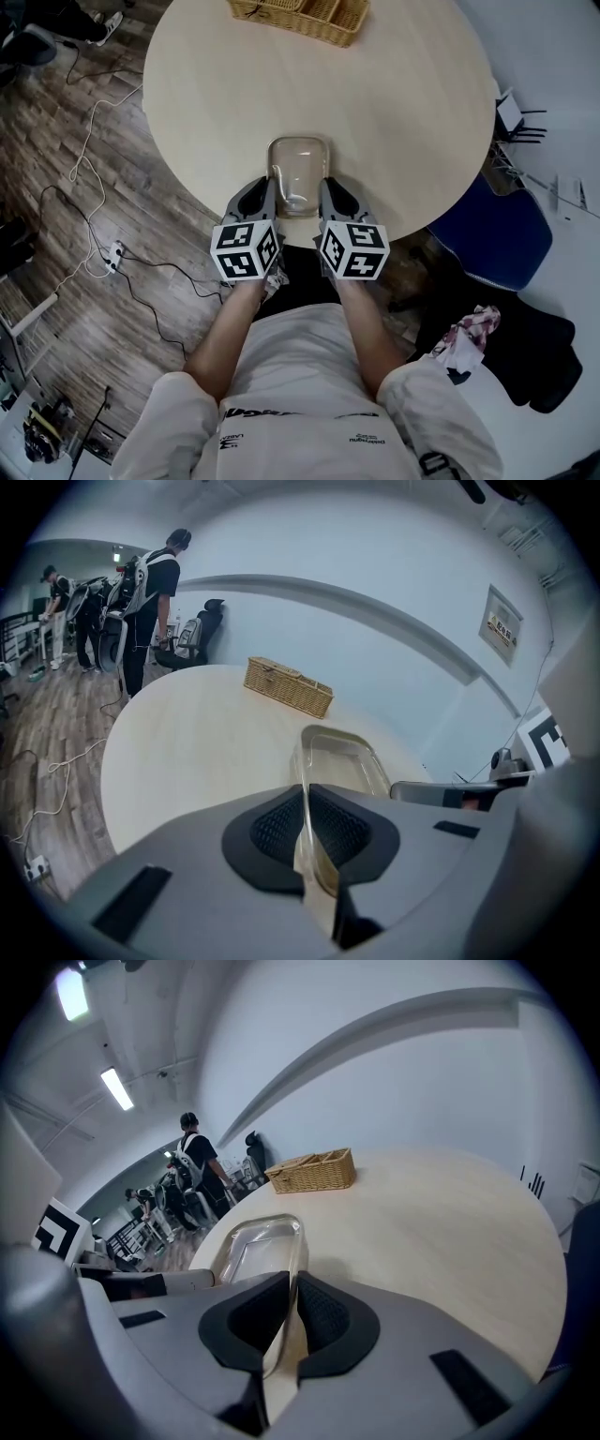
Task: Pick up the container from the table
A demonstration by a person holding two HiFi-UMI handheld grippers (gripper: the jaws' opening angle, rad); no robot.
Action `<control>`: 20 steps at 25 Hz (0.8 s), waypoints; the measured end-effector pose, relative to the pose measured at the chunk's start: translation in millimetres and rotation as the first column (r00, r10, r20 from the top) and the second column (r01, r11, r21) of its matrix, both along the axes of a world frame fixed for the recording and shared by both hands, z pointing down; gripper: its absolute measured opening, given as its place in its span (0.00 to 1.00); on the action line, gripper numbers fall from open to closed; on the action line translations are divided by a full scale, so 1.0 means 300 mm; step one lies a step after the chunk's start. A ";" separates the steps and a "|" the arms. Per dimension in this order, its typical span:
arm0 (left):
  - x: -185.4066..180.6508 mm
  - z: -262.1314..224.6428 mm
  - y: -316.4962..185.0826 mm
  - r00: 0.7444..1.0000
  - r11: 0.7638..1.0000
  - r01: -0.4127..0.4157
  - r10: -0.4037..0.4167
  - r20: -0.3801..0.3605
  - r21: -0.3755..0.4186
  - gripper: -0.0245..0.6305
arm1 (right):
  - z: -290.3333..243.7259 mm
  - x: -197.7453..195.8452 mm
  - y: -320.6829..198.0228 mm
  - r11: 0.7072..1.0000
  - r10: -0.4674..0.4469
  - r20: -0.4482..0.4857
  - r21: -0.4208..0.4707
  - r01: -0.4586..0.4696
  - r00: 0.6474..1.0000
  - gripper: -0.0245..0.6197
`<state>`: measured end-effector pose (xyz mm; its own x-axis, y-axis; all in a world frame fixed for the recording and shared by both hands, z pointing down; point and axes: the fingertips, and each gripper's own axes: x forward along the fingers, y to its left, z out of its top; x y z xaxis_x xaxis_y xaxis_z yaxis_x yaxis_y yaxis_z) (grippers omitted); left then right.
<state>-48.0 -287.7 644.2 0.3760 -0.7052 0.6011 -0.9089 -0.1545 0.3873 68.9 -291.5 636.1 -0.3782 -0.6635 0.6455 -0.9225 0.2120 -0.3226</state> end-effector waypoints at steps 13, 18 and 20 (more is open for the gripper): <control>-0.029 -0.266 0.128 1.000 0.991 -0.002 0.003 -0.012 0.133 0.09 | -0.275 -0.028 0.128 0.987 -0.007 -0.023 0.160 0.011 1.000 0.13; -0.036 -0.353 0.202 1.000 0.985 -0.009 0.011 -0.009 0.173 0.09 | -0.355 -0.035 0.204 0.980 0.006 -0.023 0.198 -0.002 1.000 0.13; -0.039 -0.395 0.225 1.000 0.981 -0.014 0.016 -0.009 0.195 0.09 | -0.396 -0.038 0.227 0.976 0.006 -0.023 0.220 -0.001 1.000 0.13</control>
